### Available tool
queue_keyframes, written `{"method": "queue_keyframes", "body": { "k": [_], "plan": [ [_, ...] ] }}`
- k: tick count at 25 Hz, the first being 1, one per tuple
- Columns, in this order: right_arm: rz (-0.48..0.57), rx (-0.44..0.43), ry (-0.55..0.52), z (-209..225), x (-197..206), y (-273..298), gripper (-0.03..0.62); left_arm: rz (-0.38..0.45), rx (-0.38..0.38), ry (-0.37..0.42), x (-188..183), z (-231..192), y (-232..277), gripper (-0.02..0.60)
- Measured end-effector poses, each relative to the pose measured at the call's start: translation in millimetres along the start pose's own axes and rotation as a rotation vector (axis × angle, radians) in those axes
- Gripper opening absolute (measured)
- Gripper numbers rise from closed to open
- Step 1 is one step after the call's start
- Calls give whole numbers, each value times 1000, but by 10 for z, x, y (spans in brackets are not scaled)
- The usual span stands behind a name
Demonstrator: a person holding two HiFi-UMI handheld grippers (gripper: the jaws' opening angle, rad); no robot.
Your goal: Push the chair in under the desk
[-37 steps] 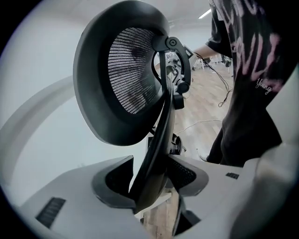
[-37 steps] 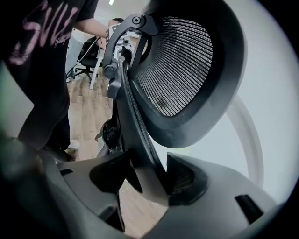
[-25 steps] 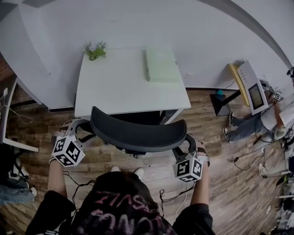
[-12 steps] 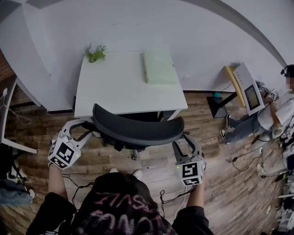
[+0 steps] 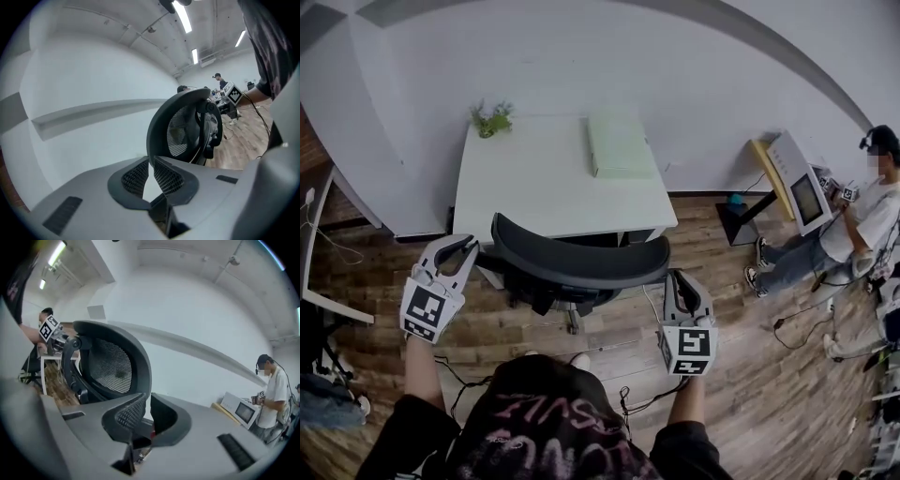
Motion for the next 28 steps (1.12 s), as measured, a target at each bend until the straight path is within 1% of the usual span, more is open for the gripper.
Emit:
{"method": "queue_keyframes", "body": {
  "k": [3,6,8,10,14,16,19,24,28],
  "plan": [
    [28,59,57,22,-77,8,37,31,-52,-52,-99,-46,29,40],
    [52,98,111,51,-130,-16,34,61,-100,-128,-176,-87,39,31],
    [67,130,133,72,-155,-31,32,90,-128,-180,-198,-120,42,25],
    [74,149,142,75,-175,-47,31,109,-151,-212,-221,-139,42,21],
    [82,188,149,42,-189,-114,28,108,-199,-228,-190,-169,35,15],
    [82,201,162,24,-191,-142,28,107,-203,-229,-158,-190,12,15],
    [92,216,185,11,-233,-169,28,132,-203,-224,-179,-243,-51,15],
    [84,238,184,-29,-248,-215,28,147,-219,-215,-207,-311,-113,15],
    [87,240,193,-64,-230,-225,26,159,-220,-229,-199,-309,-123,15]
  ]
}}
Point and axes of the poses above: the fingertips, and each gripper's own axes: y forward along the fingers, z to its right, x out of its underside, the point moved 7 cm from there along -y, backward along the fingers
